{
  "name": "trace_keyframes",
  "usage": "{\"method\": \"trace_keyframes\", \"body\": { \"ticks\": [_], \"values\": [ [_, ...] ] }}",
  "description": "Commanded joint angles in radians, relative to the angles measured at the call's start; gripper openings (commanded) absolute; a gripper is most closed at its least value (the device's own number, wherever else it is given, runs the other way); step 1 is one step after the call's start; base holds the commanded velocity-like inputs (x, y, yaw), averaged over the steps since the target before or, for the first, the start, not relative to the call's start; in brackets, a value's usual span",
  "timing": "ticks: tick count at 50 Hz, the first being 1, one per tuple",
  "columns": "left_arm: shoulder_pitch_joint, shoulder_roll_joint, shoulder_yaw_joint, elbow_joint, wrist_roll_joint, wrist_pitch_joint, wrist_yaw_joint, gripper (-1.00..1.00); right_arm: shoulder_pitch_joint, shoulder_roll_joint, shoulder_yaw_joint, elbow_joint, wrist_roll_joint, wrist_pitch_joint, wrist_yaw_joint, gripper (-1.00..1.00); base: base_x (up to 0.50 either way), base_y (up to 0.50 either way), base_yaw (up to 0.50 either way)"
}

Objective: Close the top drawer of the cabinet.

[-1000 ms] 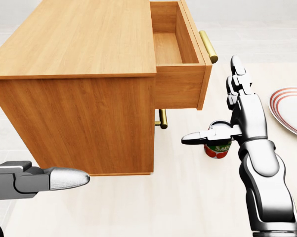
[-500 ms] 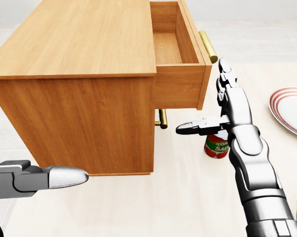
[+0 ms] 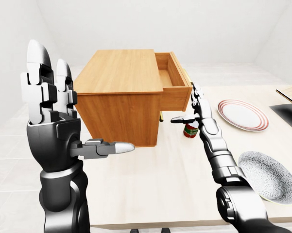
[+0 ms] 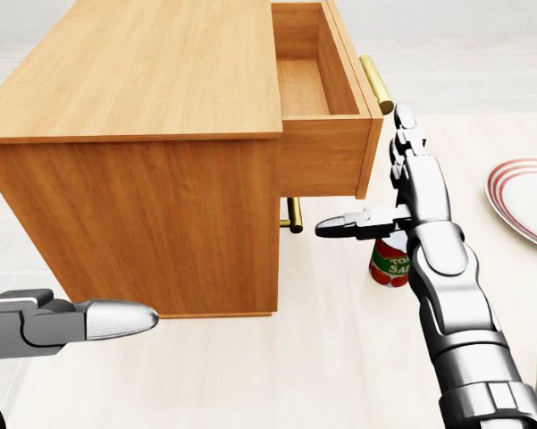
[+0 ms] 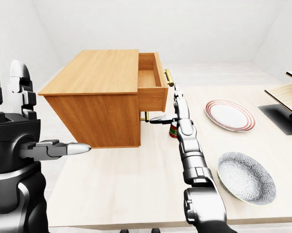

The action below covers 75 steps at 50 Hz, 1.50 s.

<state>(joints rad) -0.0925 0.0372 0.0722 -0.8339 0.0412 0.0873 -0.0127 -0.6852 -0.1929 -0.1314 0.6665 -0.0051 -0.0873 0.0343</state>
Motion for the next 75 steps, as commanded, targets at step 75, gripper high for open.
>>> {"method": "trace_keyframes", "body": {
  "ticks": [75],
  "values": [
    [-0.005,0.003,0.007,0.001,-0.018,0.0,0.013,1.0,0.03,0.209,0.155,-0.246,-0.073,0.16,0.089,1.0,0.0,0.0,0.0]
  ]
}}
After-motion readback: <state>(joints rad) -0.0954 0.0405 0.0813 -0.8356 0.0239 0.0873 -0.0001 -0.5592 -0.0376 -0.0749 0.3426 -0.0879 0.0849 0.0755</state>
